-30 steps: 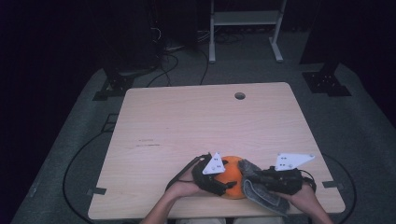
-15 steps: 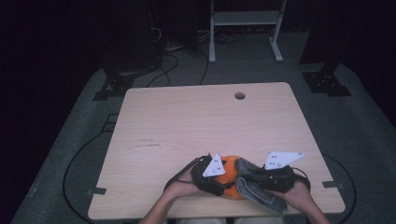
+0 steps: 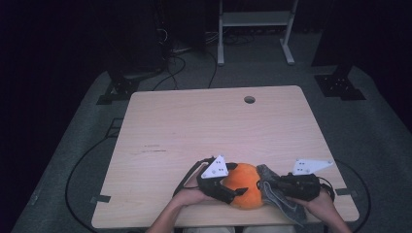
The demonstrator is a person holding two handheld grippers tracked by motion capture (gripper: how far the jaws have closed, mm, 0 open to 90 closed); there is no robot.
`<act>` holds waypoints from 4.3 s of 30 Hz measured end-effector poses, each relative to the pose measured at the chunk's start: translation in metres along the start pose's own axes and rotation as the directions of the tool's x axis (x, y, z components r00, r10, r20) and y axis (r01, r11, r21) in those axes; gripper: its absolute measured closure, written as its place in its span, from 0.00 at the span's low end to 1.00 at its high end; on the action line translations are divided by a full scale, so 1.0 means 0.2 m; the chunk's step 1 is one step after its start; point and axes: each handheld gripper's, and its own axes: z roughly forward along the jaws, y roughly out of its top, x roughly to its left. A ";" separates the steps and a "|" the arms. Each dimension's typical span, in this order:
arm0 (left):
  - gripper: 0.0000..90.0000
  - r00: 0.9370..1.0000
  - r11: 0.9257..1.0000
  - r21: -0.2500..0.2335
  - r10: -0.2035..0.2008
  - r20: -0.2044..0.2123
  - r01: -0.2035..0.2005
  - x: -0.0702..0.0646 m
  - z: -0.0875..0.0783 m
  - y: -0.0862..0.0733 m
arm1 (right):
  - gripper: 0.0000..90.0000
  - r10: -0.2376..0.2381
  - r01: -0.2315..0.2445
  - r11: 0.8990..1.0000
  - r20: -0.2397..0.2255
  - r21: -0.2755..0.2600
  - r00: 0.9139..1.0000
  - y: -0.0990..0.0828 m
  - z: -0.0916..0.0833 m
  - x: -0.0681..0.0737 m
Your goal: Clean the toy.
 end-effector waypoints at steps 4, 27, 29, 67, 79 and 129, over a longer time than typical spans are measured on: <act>0.17 0.999 0.997 0.063 0.051 -0.008 -0.050 -0.03 0.07 0.02 | 0.88 -0.024 0.024 1.000 -0.006 -0.006 1.000 0.01 0.01 0.02; 0.59 0.992 0.999 0.048 0.033 -0.122 -0.027 -0.02 0.07 -0.02 | 0.87 0.101 -0.077 0.988 0.186 -0.131 0.977 0.00 -0.14 -0.12; 0.59 0.990 0.998 0.046 0.035 -0.137 -0.029 -0.01 0.06 -0.01 | 0.86 0.116 -0.085 0.988 0.262 -0.128 0.958 -0.01 -0.17 -0.16; 0.54 0.937 0.992 0.034 -0.104 -0.333 0.122 0.37 0.08 0.02 | 0.49 0.179 -0.136 0.978 0.304 -0.158 0.936 -0.08 -0.10 -0.32; 0.26 0.932 0.983 0.032 -0.160 -0.324 0.180 0.38 0.01 0.05 | 0.45 0.178 -0.139 0.979 0.288 -0.150 0.941 -0.09 -0.09 -0.30; 0.06 0.860 0.965 0.006 -0.229 -0.456 0.261 0.34 -0.47 -0.29 | 0.35 0.178 -0.144 0.980 0.270 -0.141 0.946 -0.04 -0.05 -0.29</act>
